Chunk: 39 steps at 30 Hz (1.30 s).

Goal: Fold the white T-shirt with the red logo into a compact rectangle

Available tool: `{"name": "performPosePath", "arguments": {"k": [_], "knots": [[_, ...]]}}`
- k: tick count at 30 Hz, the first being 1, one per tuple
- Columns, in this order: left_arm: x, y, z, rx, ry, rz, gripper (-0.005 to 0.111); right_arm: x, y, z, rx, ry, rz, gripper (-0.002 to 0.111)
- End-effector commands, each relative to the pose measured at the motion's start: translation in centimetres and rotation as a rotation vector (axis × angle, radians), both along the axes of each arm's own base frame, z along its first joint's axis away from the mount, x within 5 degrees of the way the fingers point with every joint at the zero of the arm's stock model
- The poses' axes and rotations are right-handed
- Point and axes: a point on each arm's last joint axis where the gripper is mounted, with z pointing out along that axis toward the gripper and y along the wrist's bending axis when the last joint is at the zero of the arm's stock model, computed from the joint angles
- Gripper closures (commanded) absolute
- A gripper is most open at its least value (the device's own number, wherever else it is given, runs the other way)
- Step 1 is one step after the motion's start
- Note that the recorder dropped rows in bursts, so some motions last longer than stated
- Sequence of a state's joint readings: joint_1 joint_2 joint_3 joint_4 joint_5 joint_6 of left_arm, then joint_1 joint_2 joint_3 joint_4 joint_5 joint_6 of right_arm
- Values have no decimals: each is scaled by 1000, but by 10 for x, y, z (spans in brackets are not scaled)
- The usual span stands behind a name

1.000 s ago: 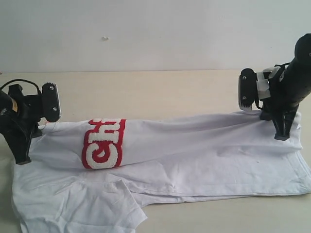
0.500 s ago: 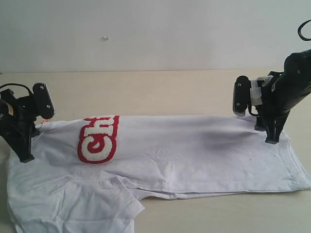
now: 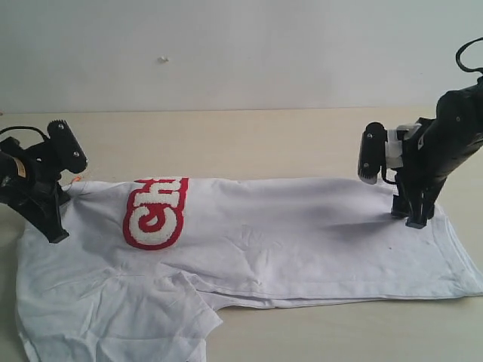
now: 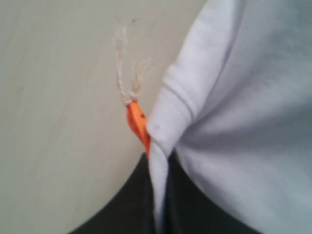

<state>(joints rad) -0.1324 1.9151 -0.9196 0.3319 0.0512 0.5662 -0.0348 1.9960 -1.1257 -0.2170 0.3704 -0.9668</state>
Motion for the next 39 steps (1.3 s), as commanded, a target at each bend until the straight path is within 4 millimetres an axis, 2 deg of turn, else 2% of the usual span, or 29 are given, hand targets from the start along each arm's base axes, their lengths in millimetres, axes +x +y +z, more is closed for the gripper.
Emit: {"name": "performPosePath", "arguments": {"k": [1,8,17,20,26,35,39], "knots": [[1,1,0,-24,-12,23,107,-1,0,-12,16,33,-35,32],[2,7,0,-22,-20,33,107,-3,0,-30,15,83,-35,36],[6,54,2,-33,-43,171,107,-6,-1,-48,11,142,-34,36],[5,63,2,-36,-44,201,107,-6,-1,-52,11,154,-34,36],[8,62,4,-47,-78,191,107,-7,-1,-53,11,160,-34,36],[7,62,3,-120,-63,294,107,-7,-1,-53,12,162,-38,36],[5,62,1,-120,-31,318,100,-7,-1,-53,12,162,-38,36]]}}
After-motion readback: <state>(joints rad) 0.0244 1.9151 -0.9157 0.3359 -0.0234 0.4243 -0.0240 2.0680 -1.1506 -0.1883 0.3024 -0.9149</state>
